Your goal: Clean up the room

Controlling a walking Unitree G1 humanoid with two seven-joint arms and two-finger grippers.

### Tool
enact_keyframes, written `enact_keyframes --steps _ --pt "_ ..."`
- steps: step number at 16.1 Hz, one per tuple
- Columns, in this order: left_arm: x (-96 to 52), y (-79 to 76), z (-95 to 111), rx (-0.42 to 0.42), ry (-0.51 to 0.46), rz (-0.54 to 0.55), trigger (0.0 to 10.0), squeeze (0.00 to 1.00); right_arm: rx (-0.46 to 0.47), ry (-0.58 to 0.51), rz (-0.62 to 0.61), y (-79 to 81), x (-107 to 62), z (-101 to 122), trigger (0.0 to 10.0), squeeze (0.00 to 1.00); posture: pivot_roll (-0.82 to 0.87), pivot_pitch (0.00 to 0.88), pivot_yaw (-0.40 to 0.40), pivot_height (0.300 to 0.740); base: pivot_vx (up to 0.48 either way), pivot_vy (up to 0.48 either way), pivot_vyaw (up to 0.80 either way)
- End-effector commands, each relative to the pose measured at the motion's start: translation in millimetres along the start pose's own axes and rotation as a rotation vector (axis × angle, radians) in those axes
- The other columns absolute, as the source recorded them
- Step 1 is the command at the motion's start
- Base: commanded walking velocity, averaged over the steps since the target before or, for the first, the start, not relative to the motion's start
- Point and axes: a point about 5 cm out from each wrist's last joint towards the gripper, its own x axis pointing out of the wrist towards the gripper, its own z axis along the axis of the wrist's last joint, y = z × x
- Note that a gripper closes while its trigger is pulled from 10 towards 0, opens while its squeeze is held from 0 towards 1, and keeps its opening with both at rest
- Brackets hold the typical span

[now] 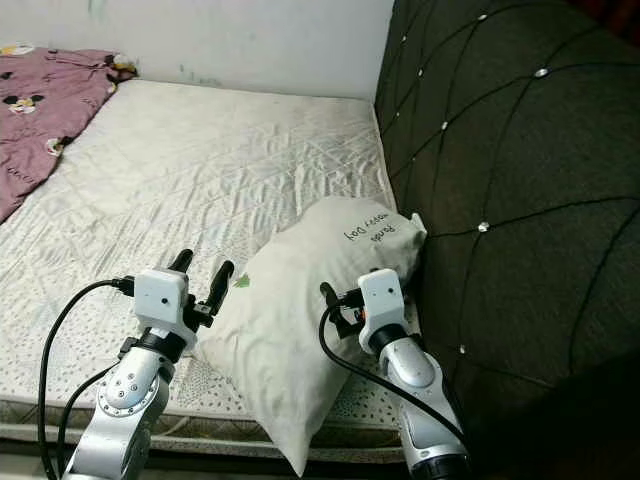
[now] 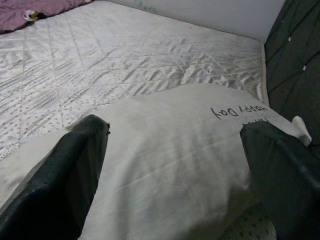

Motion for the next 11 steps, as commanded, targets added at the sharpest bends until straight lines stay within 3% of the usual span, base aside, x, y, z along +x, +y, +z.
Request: enact_keyframes --steps 1,7,11 --pt "-3.5 4.8 -4.1 0.014 0.022 0.030 10.0 0.00 -0.002 -0.015 -0.002 -0.7 -1.7 1.8 10.0 0.00 -0.04 0.053 -0.023 0.740 0.000 0.000 0.00" --pt "-6.1 15.0 -5.3 0.020 0.035 0.090 10.0 0.00 0.005 -0.021 0.008 -0.9 -1.1 3.2 10.0 0.00 -0.04 0.058 -0.027 0.740 0.000 0.000 0.00" --pt "-17.6 35.6 -9.4 0.020 0.064 0.199 10.0 0.00 0.045 -0.028 -0.016 -5.5 -2.1 4.8 10.0 0.00 -0.03 0.058 -0.026 0.740 0.000 0.000 0.00"
